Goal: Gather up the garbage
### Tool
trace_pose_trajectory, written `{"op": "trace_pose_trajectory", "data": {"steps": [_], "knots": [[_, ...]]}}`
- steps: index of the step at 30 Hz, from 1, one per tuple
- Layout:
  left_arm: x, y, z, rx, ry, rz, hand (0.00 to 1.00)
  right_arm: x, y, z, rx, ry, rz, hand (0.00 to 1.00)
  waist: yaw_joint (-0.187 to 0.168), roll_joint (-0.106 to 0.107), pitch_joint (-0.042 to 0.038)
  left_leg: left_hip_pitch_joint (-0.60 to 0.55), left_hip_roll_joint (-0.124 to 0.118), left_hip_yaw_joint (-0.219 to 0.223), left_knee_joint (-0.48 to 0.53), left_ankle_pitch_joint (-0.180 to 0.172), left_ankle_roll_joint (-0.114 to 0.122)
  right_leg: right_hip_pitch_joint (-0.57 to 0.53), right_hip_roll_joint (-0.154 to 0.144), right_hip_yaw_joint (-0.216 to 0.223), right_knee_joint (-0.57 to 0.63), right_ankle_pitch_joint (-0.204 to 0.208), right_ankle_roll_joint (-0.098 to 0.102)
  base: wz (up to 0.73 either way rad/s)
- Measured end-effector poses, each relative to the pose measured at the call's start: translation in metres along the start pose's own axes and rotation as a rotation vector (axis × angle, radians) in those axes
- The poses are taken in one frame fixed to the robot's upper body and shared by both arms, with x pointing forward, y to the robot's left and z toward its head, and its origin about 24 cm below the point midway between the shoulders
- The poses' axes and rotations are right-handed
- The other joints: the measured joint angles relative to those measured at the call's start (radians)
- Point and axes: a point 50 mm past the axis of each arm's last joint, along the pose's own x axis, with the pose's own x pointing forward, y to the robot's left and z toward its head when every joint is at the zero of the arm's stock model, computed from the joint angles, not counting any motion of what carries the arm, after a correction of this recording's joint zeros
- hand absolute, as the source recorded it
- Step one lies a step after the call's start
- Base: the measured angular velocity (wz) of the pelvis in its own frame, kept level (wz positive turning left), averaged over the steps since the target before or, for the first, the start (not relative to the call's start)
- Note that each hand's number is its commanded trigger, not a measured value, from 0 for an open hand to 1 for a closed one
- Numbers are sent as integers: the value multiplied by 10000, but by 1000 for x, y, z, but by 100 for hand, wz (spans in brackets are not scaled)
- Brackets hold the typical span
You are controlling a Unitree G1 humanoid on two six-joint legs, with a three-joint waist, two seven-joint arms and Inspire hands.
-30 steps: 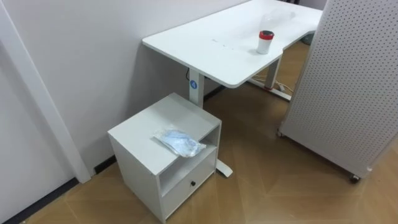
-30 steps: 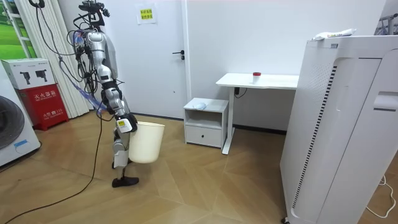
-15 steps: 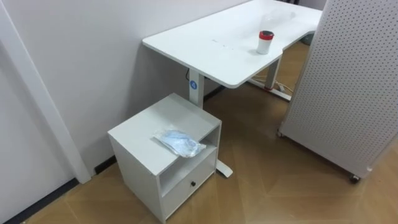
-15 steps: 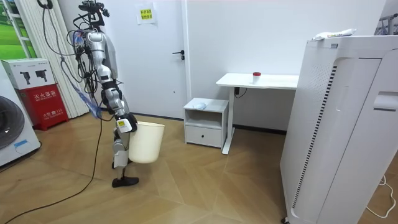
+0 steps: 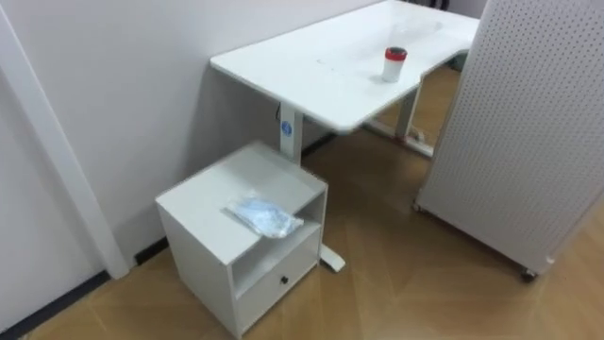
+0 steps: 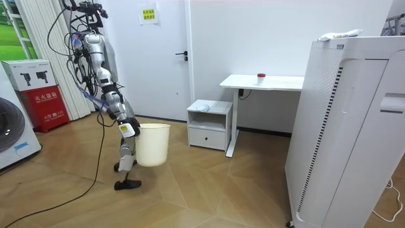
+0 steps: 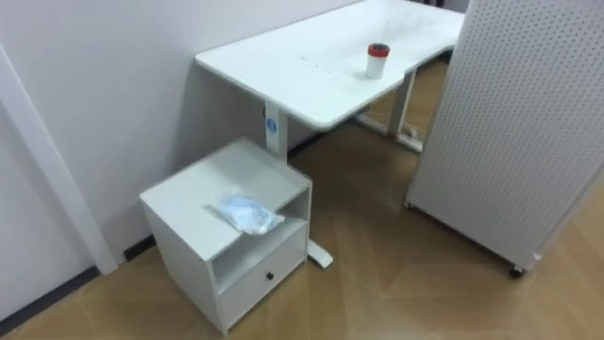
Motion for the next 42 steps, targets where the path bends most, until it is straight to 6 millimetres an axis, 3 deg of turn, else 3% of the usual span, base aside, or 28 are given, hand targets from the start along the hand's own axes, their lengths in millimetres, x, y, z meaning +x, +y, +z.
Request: {"op": "trace_pose_trajectory", "data": {"steps": [1,2,3,4,5,6,7,8,10,11,15,17,21,24,25,26,27,29,31,32,34,35,36,37,38,39,40,42], "knots": [[0,-2,-4,33,82,-72,0,0,-2,-1,44,-13,-65,100,-45,-85,-15,-395,-259,-242,191,82,118,223,19,356,-10,-124,-138,39],[0,-4,-4,62,73,-148,0,-1,-7,-2,109,16,-265,100,-167,-138,-12,-777,-786,-262,-385,38,176,295,-31,588,-28,-252,-209,46],[-1,-4,-4,91,52,-173,0,-2,-10,-3,133,42,-369,100,-152,-170,-23,-953,-1077,-299,-818,55,156,307,-88,674,-20,-312,-200,25],[-1,-5,-6,109,54,-213,0,-3,-14,-3,123,54,-543,100,11,-237,-62,-1207,-1598,-293,-2000,185,150,370,-177,935,-39,-379,-184,-22],[-1,-4,-8,10,90,-188,0,-3,-16,-3,90,48,-674,100,213,-175,-31,-1416,-1827,-301,-3325,692,131,453,-181,1058,-100,-421,-168,-42],[-1,-3,-10,-11,152,-155,0,-4,-18,-5,73,104,-727,100,314,-176,-35,-1494,-1895,-348,-3744,1277,259,490,-204,1110,-104,-442,-128,-61],[-1,-1,-15,20,277,-113,0,-4,-17,-6,-80,151,-750,100,415,-161,-38,-1460,-1927,-385,-4351,2133,311,631,-252,1200,-188,-502,-29,-38],[-1,-1,-14,64,217,-45,0,-4,-19,-10,-152,231,-811,100,335,-240,-127,-1390,-1967,-264,-4454,2580,550,708,-307,1134,-321,-575,75,-22],[-1,0,-8,64,-48,26,0,-4,-18,-11,-133,225,-789,100,296,-331,-172,-1375,-2093,-138,-4217,2650,778,885,-420,886,-629,-576,228,-4],[-1,1,-1,40,-282,37,0,-4,-17,-11,-142,205,-789,100,270,-418,-161,-1405,-2066,-82,-3906,2417,777,1074,-465,660,-864,-454,374,-14],[-1,0,5,36,-591,58,0,-4,-18,-10,-336,232,-994,100,322,-340,0,-1651,-1870,76,-2106,1433,769,2017,-548,895,-1673,-347,395,-32],[0,1,13,16,-801,81,0,-4,-19,-11,-336,191,-993,100,213,-249,-122,-1574,-1939,81,-2077,887,709,2060,-572,812,-1610,-444,519,6],[0,4,30,11,-1256,197,0,-3,-14,-1,-533,-88,-834,100,237,-251,-121,-1603,-2145,300,-2226,671,876,1607,-965,724,-890,-652,756,2],[-1,8,48,16,-1705,364,0,-1,-8,7,-738,-338,-765,100,156,-276,-122,-1508,-2416,341,-2358,440,1163,973,-1363,537,771,-698,840,27],[-1,10,54,27,-1886,508,0,-1,-4,14,-908,-515,-655,100,167,-346,-126,-1427,-2578,350,-2394,361,1276,540,-1634,511,1892,-632,949,19],[-2,12,62,134,-2116,680,0,0,0,21,-990,-783,-575,100,89,-361,-125,-1368,-2768,317,-2351,251,1413,60,-1937,491,3043,-402,1088,22],[-3,14,68,140,-2304,791,0,0,1,23,-979,-896,-564,100,71,-378,-116,-1292,-2878,300,-2359,210,1479,-145,-2062,534,3587,-228,1075,33],[-8,19,91,55,-3206,1216,0,0,6,32,-1080,-1269,-422,100,138,-372,-69,-1023,-3101,138,-2415,39,1687,-849,-2245,790,5144,1032,957,28],[-12,21,108,239,-3863,1565,0,0,9,34,-1173,-1470,-279,100,143,-186,-83,-816,-3119,-110,-2624,-2,1776,-1354,-2246,838,5823,1615,903,17],[-15,22,118,212,-4292,1755,0,1,14,39,-1226,-1657,-75,100,146,-127,-12,-696,-3083,-144,-2801,11,1812,-1826,-2253,821,5995,1253,988,9],[-20,23,135,284,-4911,1945,0,1,21,46,-1417,-1855,150,100,144,12,40,-651,-2906,-192,-2906,-12,1842,-2596,-2014,829,5453,615,988,0],[-25,24,148,329,-5343,2069,0,1,27,52,-1513,-2007,267,100,138,94,92,-657,-2769,-272,-2993,-18,1831,-3019,-1734,865,4552,381,920,0],[-27,24,154,339,-5562,2109,0,1,29,55,-1529,-2078,321,100,123,119,104,-651,-2706,-304,-3057,-8,1816,-3160,-1599,866,3949,354,922,0],[-31,24,165,341,-5976,2208,0,1,33,58,-1607,-2162,423,100,136,117,106,-629,-2626,-307,-3164,3,1787,-3292,-1418,822,2600,379,910,0],[-34,24,171,322,-6283,2275,0,2,37,60,-1691,-2207,562,100,142,106,99,-546,-2613,-350,-3260,-13,1739,-3285,-1302,801,1276,606,879,6],[-35,24,174,347,-6412,2324,0,2,38,60,-1760,-2218,619,100,93,101,94,-516,-2611,-395,-3266,-34,1702,-3275,-1246,759,801,951,920,28],[-39,23,180,400,-6735,2446,0,2,39,58,-1872,-2203,701,100,-67,120,60,-452,-2588,-575,-3295,-66,1634,-3125,-1149,629,434,1700,884,31],[-48,26,192,330,-7358,2711,0,3,40,55,-2070,-2079,728,100,-71,159,51,-227,-2444,-664,-3549,-11,1487,-2785,-869,472,6,1859,785,14]]}}
